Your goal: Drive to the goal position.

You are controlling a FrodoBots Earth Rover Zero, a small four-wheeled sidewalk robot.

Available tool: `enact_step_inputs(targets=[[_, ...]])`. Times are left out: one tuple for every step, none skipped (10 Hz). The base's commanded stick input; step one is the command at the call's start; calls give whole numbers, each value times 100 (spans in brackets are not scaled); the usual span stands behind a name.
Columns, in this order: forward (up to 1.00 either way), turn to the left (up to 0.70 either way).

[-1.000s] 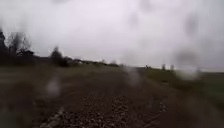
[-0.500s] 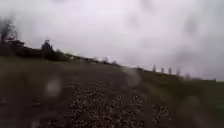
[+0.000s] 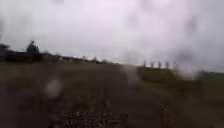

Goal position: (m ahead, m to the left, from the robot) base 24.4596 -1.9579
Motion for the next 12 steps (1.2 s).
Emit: enact_step_inputs(targets=[[100, 0], [100, 0], [100, 0], [100, 0], [100, 0], [100, 0], [100, 0], [100, 0], [100, 0], [100, 0], [100, 0], [100, 2]])
